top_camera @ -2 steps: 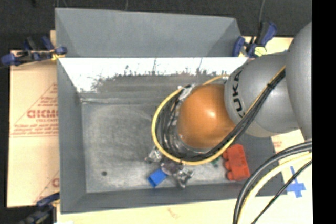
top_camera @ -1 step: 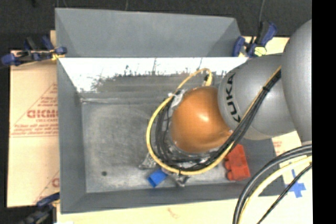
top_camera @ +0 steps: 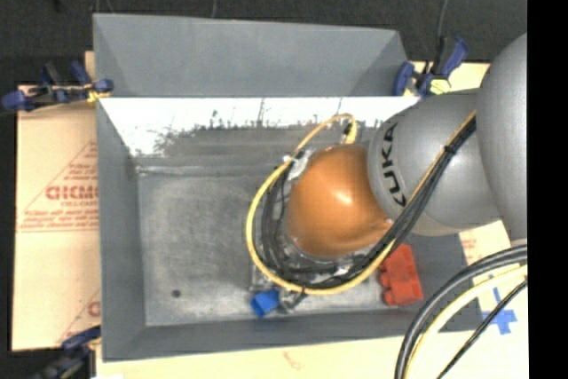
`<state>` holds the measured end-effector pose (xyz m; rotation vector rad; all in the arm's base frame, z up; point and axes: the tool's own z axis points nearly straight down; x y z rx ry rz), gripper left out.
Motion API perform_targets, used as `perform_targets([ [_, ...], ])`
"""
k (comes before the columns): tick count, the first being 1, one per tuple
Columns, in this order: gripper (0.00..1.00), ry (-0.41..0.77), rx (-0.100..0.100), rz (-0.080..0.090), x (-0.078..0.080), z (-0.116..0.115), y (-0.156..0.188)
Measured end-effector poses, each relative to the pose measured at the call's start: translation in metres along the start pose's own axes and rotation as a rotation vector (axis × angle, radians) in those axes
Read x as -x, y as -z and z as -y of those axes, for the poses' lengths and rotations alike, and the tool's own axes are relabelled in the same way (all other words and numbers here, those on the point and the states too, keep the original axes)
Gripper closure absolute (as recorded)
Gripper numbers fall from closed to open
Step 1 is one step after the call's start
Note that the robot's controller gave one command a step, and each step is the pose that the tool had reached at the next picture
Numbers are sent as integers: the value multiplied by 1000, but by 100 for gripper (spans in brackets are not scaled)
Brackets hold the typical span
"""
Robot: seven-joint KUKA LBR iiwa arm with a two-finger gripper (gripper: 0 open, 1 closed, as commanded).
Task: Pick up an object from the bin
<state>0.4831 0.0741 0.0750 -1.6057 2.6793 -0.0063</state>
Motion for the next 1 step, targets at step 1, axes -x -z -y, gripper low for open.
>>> perform_targets([
  [1, 100, 34, 4, -7, 2, 19, 165],
])
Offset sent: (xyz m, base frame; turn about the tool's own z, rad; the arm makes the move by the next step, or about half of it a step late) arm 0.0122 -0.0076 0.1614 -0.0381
